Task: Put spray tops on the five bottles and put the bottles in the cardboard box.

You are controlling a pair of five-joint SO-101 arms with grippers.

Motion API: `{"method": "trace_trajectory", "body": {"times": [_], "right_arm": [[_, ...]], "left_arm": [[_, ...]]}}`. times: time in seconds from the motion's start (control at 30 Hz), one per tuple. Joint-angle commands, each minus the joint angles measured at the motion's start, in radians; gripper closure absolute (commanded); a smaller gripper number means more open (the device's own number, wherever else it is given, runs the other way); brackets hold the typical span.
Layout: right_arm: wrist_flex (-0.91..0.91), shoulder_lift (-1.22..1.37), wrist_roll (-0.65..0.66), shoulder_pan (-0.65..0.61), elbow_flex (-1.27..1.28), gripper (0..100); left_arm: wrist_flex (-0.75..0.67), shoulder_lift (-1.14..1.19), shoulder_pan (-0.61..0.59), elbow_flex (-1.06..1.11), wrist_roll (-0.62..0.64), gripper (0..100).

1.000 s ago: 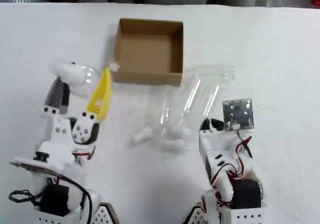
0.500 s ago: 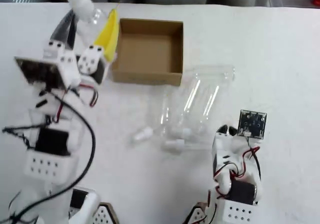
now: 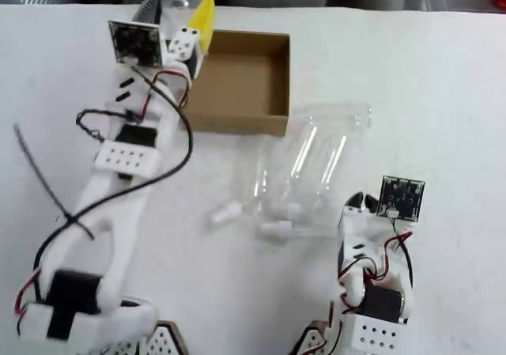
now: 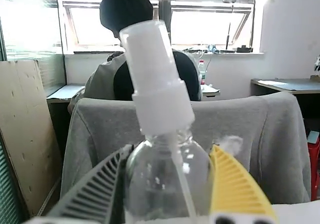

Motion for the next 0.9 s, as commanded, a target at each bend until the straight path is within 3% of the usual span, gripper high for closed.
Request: {"method": "trace_trajectory", "body": {"times": [0.0,0.87], "right_arm": [[-0.019,-0.01,0.009,-0.033,0.009,98.0],[-0.019,-0.01,0.012,-0.044,0.009,97.8]], "left_arm": [[-0.091,0.148,-0.012,-0.137,-0.008,91],[-0.103,1.075,-0.039,-0.994,0.002,91]]}}
